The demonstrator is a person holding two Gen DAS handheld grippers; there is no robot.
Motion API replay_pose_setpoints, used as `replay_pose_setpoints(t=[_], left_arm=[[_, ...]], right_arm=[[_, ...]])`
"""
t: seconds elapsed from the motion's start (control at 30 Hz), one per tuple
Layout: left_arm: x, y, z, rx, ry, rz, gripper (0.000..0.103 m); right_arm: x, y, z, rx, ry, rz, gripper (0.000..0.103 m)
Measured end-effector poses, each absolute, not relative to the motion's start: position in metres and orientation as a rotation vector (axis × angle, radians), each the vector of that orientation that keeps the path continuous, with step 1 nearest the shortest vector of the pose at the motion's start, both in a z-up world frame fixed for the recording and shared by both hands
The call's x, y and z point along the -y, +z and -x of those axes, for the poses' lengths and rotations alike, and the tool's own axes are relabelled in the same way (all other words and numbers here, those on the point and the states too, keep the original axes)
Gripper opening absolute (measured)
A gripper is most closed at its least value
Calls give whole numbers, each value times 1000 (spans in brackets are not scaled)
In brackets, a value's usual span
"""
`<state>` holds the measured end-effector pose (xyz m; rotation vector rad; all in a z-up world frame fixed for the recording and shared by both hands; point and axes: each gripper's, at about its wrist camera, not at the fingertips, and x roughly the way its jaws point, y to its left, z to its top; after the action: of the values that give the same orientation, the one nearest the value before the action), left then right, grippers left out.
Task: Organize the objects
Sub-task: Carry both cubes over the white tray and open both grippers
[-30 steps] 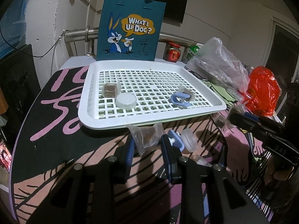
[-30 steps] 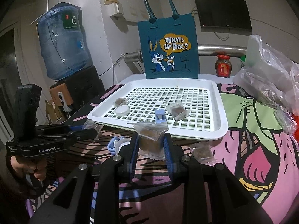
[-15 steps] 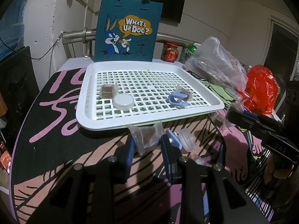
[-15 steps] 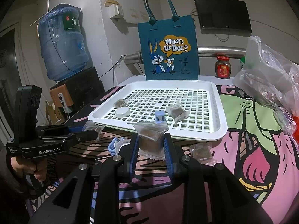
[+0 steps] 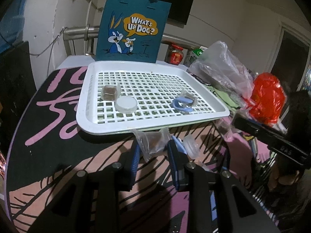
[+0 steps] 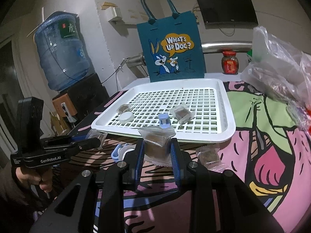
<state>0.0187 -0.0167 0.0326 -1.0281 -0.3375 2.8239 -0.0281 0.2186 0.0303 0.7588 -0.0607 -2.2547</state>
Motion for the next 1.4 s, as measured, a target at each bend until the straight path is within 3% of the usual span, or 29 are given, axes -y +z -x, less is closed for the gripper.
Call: replay_pose_setpoints(t=[0.2,0.43,0.67,0.93,1.23,1.33,1.4], left_arm=[[40,58,-16,396,2849,988,28],[64,91,6,341,2984,907,28],[70,73,32,356,3008,975,28],[63,45,44,339,2966,1083,28],[59,24,55,295,2932,1195,29],[57,24,56,257,2940,1186,32],[55,25,54,254,2928,1166,43]], right_arm=[[-236,43,45,186,-2240,-778,25],[-246,84,75,278,-2238,-709,25],[-234,79,114,341,-2215,-775,25],[-216,27,135,210,-2278,-1002,25],[-204,7,141,70,-2295,-1086,25],[-200,6,140,34,-2310,-1074,28],[-201,6,138,45,-2302,-1059,41]])
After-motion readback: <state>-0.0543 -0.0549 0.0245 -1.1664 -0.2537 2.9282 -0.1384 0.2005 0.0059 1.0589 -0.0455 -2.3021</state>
